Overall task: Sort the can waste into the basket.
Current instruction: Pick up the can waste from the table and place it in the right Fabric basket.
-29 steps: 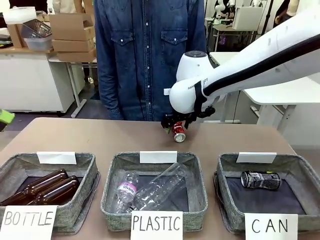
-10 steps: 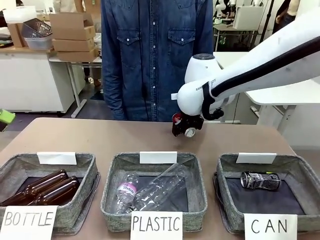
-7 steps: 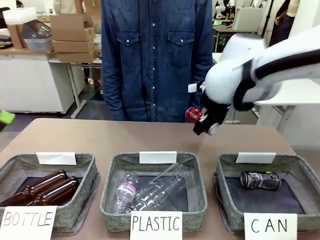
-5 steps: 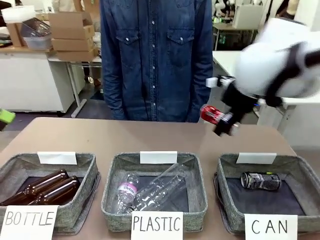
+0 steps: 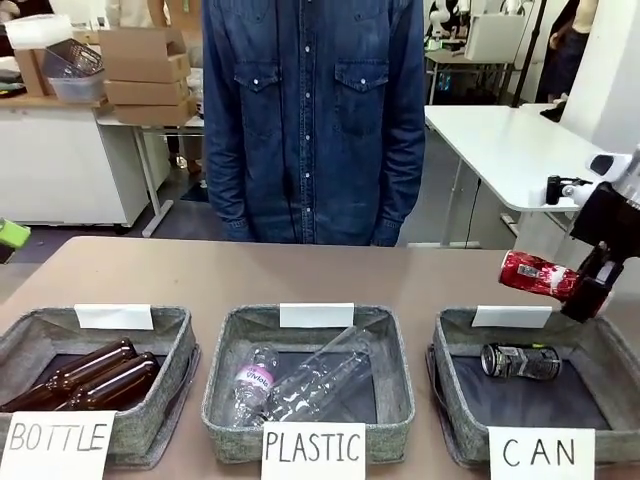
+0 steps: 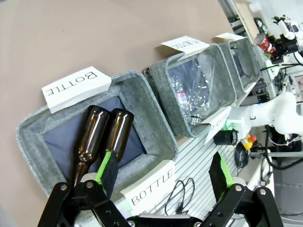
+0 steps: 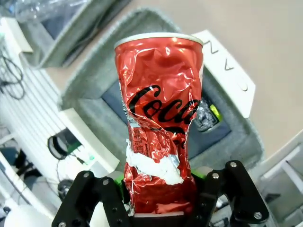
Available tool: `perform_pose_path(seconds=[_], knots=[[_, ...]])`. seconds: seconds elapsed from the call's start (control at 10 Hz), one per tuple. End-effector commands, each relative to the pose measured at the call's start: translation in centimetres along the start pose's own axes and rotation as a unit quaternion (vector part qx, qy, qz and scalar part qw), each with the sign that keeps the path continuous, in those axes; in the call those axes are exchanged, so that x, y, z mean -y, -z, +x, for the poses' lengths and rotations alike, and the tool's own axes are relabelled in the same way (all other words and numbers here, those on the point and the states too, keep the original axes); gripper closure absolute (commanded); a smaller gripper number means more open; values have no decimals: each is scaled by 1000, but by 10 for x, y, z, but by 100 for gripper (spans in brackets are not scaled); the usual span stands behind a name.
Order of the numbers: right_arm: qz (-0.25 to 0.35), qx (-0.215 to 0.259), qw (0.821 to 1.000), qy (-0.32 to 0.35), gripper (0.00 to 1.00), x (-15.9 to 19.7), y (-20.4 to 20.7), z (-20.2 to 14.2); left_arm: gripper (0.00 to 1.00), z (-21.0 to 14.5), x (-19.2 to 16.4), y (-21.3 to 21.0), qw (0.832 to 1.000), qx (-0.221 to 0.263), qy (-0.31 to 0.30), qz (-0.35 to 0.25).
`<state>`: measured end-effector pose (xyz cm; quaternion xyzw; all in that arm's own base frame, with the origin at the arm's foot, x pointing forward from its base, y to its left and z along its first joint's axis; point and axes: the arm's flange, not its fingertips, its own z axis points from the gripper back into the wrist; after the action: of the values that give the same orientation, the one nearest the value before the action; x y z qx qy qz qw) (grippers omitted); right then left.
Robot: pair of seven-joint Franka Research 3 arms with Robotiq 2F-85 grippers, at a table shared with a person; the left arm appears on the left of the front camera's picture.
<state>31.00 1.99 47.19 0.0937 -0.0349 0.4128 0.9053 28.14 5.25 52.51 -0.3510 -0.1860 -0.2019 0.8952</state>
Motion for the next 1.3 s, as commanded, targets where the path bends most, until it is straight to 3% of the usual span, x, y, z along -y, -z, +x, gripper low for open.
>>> perform_pose_path(seconds=[0.0,0.1,0.2,0.3,0.4,0.5,0.6,1.2], knots=[[-8,-4,1000,-15,100,0,11,1,0,1,2,-2,1000,0,-9,-4],[-7,-5,1000,-17,100,1,12,1,0,1,2,-2,1000,0,-9,-4],[-12,-11,1000,-10,57,0,14,3,0,1,2,-2,1000,0,-9,-4],[-14,-24,999,-15,37,-1,16,3,0,1,2,-2,1000,0,-9,-4],[-15,-24,1000,-11,2,-1,16,3,0,1,2,-2,1000,0,-9,-4],[-15,-28,999,-17,33,-1,16,3,0,1,2,-2,1000,0,-9,-4],[-19,-33,999,-17,0,-2,17,5,0,1,2,-2,1000,0,-9,-4],[-22,-31,999,-16,0,-3,16,11,0,1,2,-2,1000,0,-9,-4]])
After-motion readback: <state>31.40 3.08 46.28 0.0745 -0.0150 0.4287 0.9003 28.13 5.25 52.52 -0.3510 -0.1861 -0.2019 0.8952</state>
